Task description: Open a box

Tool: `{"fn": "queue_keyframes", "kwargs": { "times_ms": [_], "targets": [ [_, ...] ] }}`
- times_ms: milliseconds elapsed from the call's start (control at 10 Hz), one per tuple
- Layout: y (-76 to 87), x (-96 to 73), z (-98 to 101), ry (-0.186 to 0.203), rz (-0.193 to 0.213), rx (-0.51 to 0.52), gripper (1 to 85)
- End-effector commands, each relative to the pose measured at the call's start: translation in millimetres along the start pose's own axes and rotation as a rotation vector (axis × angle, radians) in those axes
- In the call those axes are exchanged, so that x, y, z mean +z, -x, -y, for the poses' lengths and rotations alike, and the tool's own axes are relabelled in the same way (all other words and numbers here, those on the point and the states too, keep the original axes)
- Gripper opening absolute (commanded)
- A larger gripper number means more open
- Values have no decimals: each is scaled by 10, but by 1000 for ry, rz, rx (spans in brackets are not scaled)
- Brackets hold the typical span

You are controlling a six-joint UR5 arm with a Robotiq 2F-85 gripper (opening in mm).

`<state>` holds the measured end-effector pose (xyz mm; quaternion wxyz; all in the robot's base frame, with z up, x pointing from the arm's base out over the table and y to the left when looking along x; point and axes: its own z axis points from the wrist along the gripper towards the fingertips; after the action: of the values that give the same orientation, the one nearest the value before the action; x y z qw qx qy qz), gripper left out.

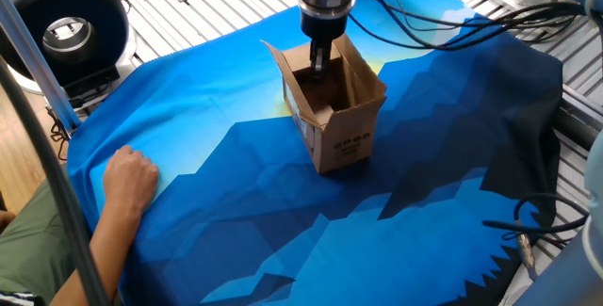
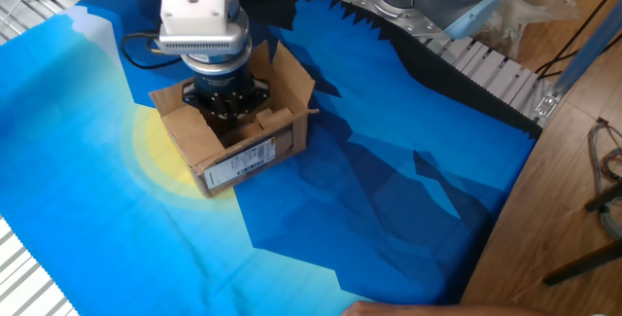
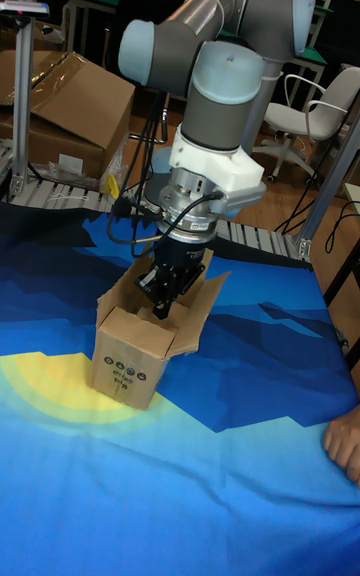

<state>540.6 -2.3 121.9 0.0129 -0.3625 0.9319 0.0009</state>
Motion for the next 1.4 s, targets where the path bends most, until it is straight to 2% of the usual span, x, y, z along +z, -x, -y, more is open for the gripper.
{"fn": "queue_keyframes", "kwargs": {
  "times_ms": [0, 200, 300, 400, 500, 700, 800, 1000, 1100, 1300],
  "targets": [
    [85, 42, 88, -32, 36, -20, 13],
    [157, 28, 200, -75, 59, -35, 13],
    [205, -11, 368, -139, 70, -41, 13],
    [259, -50, 438, -164, 88, -26, 13],
    [307, -81, 454, -169, 105, -9, 13],
    [254, -227, 519, -197, 72, 6, 13],
    [252, -293, 515, -197, 62, 10, 13],
    [274, -361, 533, -203, 53, 0, 13],
    [254, -408, 595, -228, 32, -16, 13],
    [241, -469, 663, -247, 13, -39, 13]
  ]
}}
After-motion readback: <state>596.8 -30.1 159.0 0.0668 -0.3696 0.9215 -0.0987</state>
